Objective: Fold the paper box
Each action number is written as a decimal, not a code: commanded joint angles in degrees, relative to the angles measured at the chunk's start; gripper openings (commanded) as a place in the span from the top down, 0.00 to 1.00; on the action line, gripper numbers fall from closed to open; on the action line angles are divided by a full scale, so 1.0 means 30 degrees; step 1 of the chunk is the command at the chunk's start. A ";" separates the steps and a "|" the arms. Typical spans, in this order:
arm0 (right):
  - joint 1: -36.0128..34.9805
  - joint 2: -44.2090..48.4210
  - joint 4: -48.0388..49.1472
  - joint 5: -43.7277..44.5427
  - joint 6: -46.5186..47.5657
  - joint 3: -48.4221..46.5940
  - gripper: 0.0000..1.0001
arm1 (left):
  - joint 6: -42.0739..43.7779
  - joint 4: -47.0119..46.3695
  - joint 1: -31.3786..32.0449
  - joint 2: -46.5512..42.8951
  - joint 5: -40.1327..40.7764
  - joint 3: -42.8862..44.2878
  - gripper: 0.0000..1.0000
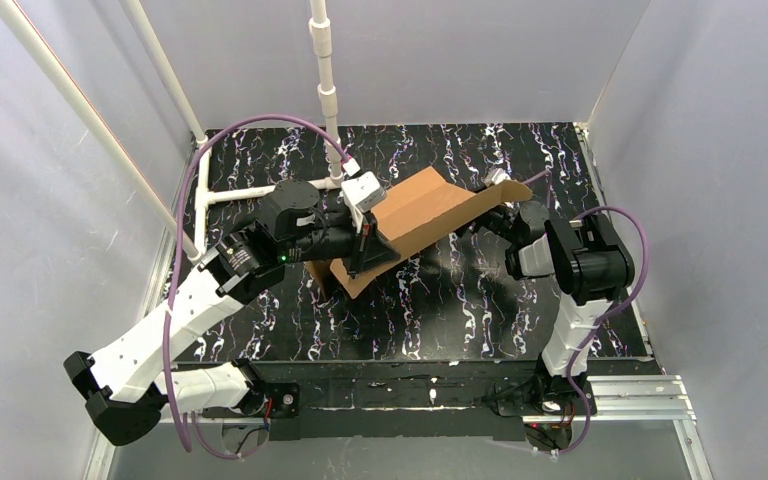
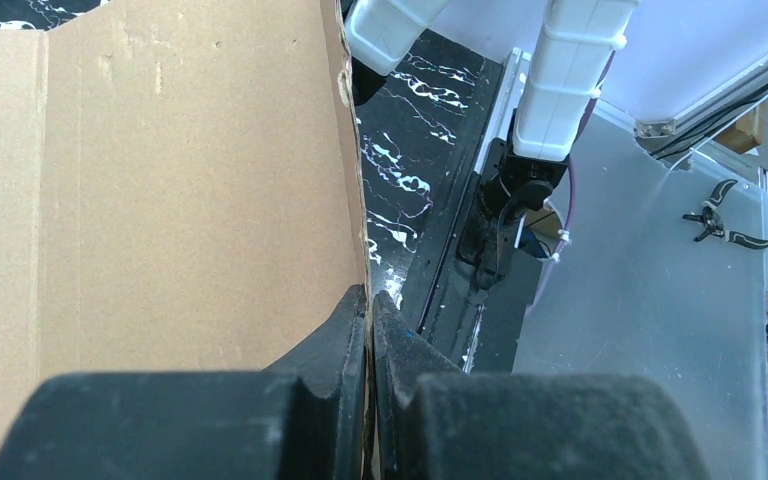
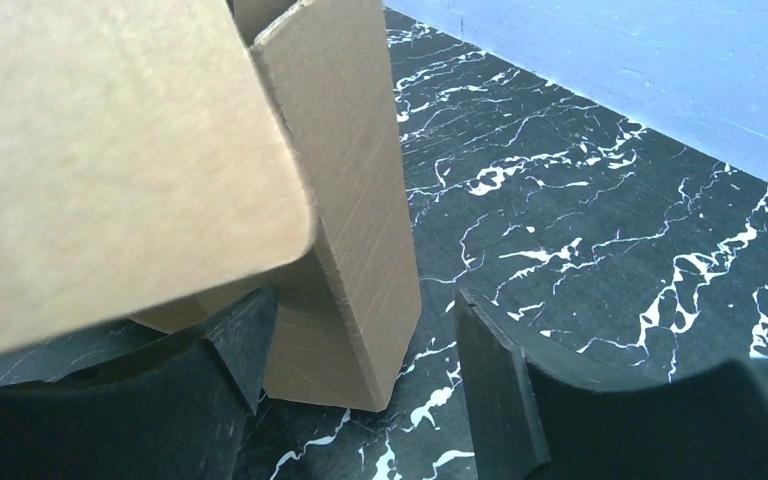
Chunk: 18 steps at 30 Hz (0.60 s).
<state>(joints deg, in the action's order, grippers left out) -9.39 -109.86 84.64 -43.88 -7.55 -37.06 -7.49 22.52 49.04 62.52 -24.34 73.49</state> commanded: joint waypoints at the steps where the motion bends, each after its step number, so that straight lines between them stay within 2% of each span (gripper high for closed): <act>1: 0.0024 -0.0429 0.4830 -0.0371 -0.0274 -0.1110 0.25 | -0.0085 -0.0152 -0.0556 -0.0162 -0.1898 0.0544 1.00; 4: 0.0024 -0.0832 0.5856 -0.0851 -0.0850 -0.1452 0.24 | -0.0304 -0.0290 -0.0940 -0.0150 -0.2446 0.0562 1.00; 10: -0.0006 -0.1173 0.5870 -0.1445 -0.1519 -0.2347 0.23 | -0.0737 -0.0342 -0.1466 0.0302 -0.3612 0.0912 1.00; 18: -0.0007 -0.0947 0.5846 -0.3545 -0.2625 -0.2792 0.13 | -0.0753 -0.0117 -0.1630 0.0649 -0.4033 0.1324 1.00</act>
<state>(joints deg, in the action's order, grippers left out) -9.37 -113.25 84.68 -50.52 -13.41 -43.29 -9.65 22.57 44.34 64.99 -32.21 75.05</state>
